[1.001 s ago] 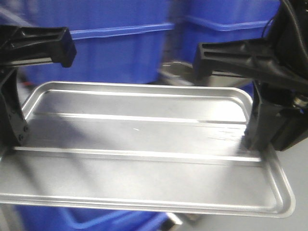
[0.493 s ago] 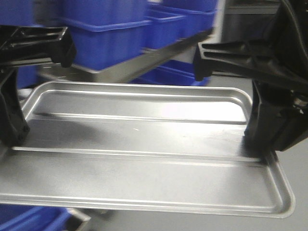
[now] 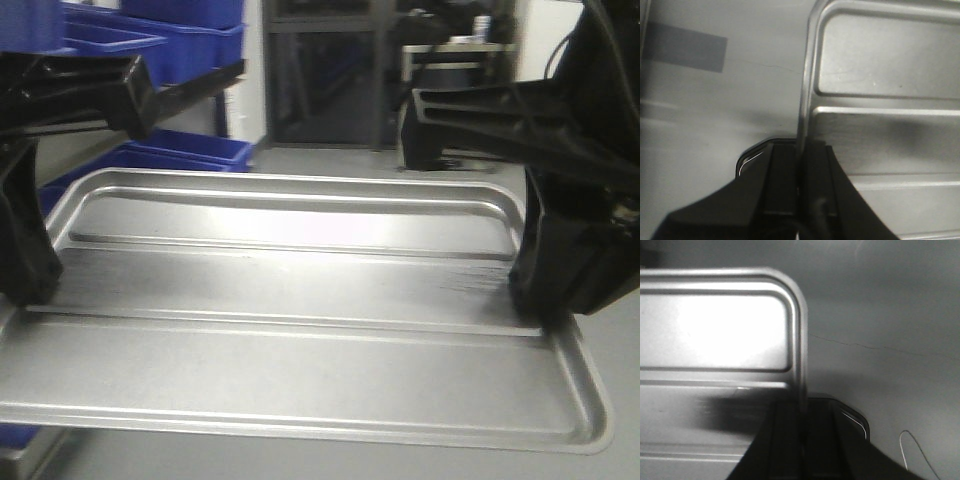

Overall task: Grab silver tray and place in blue box
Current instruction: 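Hold the tray level in both grippers while the base turns away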

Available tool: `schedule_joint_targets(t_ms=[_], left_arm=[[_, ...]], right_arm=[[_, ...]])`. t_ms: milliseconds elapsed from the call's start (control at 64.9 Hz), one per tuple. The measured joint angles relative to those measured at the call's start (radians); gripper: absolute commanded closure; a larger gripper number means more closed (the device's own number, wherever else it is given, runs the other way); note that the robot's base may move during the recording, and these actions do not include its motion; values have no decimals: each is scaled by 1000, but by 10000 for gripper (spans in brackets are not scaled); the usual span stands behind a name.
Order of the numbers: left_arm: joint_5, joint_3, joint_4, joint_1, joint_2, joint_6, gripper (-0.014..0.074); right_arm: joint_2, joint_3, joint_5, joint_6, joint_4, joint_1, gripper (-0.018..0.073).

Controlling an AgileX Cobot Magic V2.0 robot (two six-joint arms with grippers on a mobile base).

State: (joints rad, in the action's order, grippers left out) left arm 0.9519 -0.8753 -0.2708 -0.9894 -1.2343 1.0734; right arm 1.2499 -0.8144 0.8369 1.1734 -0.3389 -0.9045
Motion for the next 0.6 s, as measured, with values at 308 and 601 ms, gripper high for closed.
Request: schedule_joint_targets(t_ms=[308, 601], left_arm=[[-1, 0, 0, 0, 0, 0, 700], [1, 0, 4, 0, 0, 0, 700]], right_arm=[[0, 0, 2, 0, 0, 0, 510], [0, 0, 2, 2, 0, -1, 510]])
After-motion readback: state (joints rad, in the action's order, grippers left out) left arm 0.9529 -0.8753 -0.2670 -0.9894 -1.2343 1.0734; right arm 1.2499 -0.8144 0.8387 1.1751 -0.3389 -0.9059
